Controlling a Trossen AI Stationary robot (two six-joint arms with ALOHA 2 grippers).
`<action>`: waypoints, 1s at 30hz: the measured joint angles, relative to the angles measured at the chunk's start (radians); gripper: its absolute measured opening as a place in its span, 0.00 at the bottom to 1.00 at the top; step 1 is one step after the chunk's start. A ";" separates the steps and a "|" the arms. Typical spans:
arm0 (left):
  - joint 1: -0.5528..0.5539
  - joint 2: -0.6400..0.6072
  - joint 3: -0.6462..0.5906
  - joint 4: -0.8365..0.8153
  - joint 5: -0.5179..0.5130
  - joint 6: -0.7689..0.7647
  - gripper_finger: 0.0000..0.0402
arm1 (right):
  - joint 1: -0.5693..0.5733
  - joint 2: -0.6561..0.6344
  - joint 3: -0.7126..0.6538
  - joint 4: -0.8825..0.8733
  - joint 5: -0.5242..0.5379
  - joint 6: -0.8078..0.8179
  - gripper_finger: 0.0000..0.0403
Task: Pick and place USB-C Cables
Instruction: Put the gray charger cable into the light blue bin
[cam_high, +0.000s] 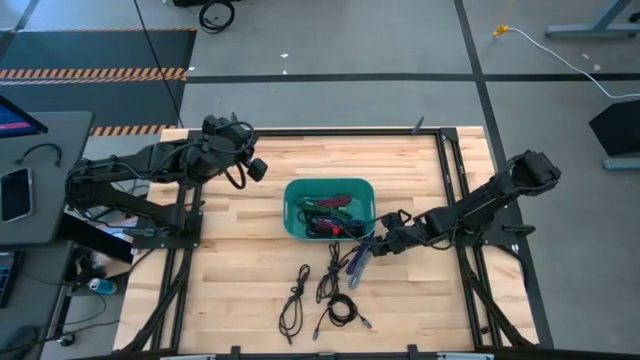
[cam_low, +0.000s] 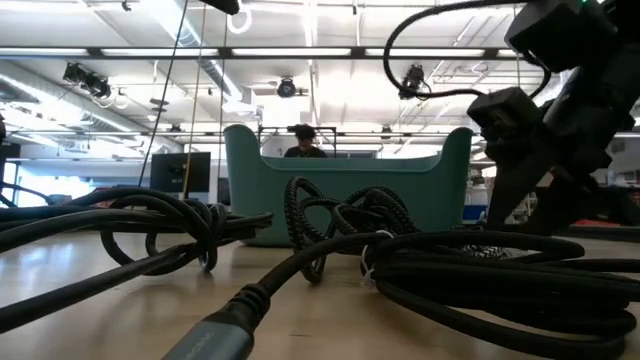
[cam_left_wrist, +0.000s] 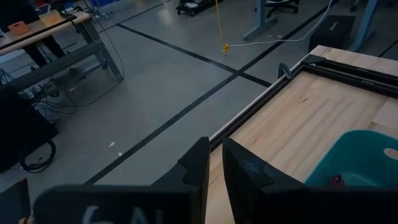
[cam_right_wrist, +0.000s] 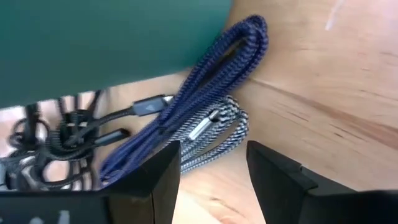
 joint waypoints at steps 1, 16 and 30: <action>0.000 0.000 0.000 0.000 0.000 0.000 0.13 | 0.000 0.004 0.000 -0.004 0.000 0.001 0.47; 0.000 0.000 -0.001 0.008 0.000 -0.003 0.13 | -0.007 0.019 0.001 -0.014 -0.001 -0.007 0.28; 0.000 0.000 -0.001 0.008 0.000 -0.010 0.13 | -0.005 0.021 0.000 -0.009 -0.028 -0.033 0.01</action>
